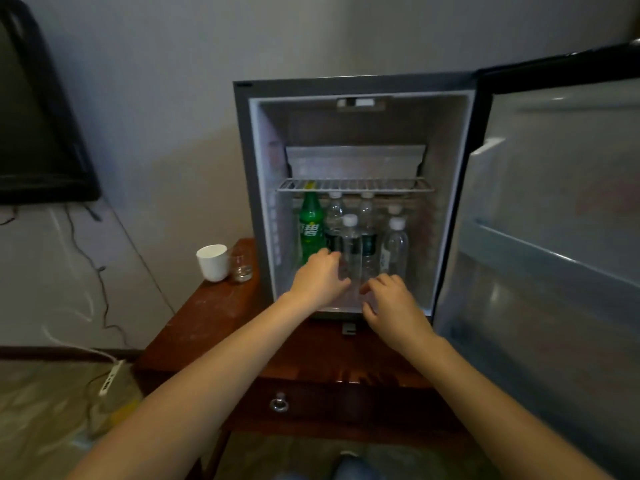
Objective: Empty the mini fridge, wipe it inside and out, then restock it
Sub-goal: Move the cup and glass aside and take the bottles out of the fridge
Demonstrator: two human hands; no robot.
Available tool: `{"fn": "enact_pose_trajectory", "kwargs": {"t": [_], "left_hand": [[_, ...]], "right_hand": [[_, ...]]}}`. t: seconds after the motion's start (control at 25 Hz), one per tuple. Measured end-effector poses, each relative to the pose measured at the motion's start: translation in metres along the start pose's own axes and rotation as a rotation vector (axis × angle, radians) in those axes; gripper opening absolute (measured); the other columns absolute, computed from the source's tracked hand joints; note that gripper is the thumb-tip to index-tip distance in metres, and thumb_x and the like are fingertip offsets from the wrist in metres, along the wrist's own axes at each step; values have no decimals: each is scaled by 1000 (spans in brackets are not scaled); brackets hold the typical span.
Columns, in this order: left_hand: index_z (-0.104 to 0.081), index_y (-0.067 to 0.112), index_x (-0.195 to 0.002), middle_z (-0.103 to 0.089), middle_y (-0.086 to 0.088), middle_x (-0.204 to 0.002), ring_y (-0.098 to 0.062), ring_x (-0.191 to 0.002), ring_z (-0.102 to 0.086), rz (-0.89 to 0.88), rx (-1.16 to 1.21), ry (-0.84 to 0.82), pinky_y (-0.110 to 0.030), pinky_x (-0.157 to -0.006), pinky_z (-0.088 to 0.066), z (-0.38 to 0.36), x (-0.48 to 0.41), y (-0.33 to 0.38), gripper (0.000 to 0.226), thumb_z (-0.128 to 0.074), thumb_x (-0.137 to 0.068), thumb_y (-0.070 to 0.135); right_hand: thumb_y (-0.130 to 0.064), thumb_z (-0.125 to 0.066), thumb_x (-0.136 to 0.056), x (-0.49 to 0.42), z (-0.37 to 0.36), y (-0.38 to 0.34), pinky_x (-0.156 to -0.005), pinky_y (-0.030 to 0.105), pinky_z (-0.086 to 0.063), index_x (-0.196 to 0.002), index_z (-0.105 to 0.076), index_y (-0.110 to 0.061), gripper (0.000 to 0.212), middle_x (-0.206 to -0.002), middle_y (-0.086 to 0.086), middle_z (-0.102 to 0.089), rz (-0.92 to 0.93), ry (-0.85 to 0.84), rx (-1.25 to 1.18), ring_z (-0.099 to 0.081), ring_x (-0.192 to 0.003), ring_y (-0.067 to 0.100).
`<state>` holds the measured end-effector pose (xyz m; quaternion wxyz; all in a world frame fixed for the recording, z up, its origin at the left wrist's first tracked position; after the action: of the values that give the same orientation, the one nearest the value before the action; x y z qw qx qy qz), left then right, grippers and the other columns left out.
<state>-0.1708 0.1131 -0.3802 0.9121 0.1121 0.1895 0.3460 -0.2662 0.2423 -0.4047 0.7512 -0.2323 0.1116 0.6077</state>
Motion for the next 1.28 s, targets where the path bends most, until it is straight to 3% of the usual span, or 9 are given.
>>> {"fn": "enact_pose_trajectory", "kwargs": {"t": [0.2, 0.4, 0.52, 0.6, 0.68, 0.8, 0.92, 1.12, 1.28], "left_hand": [[-49, 5, -126, -51, -14, -128, -30, -114, -53, 246, 363, 45, -38, -91, -48, -38, -70, -13, 63, -78, -74, 28], [-58, 11, -118, -64, -6, -117, -21, -104, -62, 362, 661, 247, -44, -88, -54, -124, -149, -59, 97, -79, -41, 67], [-57, 3, -121, -63, -10, -119, -23, -107, -61, 349, 707, 236, -36, -90, -51, -102, -133, -30, 71, -86, -63, 32], [-51, 3, -125, -59, -15, -124, -27, -112, -58, 305, 696, 253, -40, -93, -50, -103, -134, -30, 75, -86, -65, 29], [-47, 5, -126, -57, -15, -125, -27, -113, -56, 275, 680, 255, -42, -94, -49, -112, -139, -38, 80, -86, -63, 34], [-46, 7, -126, -57, -12, -123, -25, -112, -57, 277, 634, 261, -41, -92, -50, -114, -141, -44, 83, -83, -61, 43], [-44, 5, -127, -55, -14, -125, -25, -114, -55, 233, 625, 251, -38, -93, -49, -113, -143, -45, 81, -84, -65, 37], [-51, 9, -122, -60, -9, -119, -19, -109, -59, 185, 692, 283, -40, -90, -52, -113, -137, -46, 78, -79, -60, 49], [-59, 23, -95, -64, 8, -95, 8, -88, -62, 136, 878, 396, -6, -71, -46, -90, -101, -30, 38, -84, -69, 12]], "right_hand": [[-21, -52, -93, -15, -10, 12, -93, 28, -40, -114, -58, -12, 24, -115, 3, -54, -61, 14, -33, -43, -112, 19], [-19, -54, -91, -27, -18, 21, -90, 23, -40, -118, -57, -13, 28, -117, 3, -54, -156, 21, -115, -46, -111, 17], [-9, -60, -89, -37, -25, 25, -70, 3, -40, -123, -56, -12, 34, -117, 2, -58, -443, 178, -669, -54, -94, -2], [-6, -60, -90, -49, -28, 29, -53, 3, -41, -126, -54, -11, 37, -116, 3, -60, -791, 412, -1257, -59, -87, 0], [-6, -59, -91, -64, -41, 37, -46, 6, -42, -131, -48, -13, 42, -121, 2, -56, -969, 594, -1444, -60, -78, 2], [-10, -67, -85, -86, -67, 48, -82, 20, -48, -140, -35, -17, 64, -139, 6, -41, -925, 671, -1126, -50, -118, 18], [-9, -71, -79, -109, -93, 63, -109, 43, -32, -145, -27, -13, 80, -144, 15, -35, -964, 610, -821, -29, -135, 31], [-15, -78, -74, -123, -113, 83, -106, 46, -38, -137, -43, -5, 73, -132, 17, -51, -915, 660, -730, -46, -126, 32], [-9, -78, -75, -108, -111, 76, -102, 41, -44, -132, -46, -4, 65, -128, 14, -53, -802, 728, -793, -51, -121, 25]]}}
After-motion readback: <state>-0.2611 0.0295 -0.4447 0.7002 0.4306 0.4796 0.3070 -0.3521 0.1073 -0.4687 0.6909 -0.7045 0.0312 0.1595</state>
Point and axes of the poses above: each hand's wrist, its own x-axis away from the middle knuckle, its own z-axis out of the back of the hand, y = z × x, the point moved 1 cm from there along -x, towards the middle knuckle
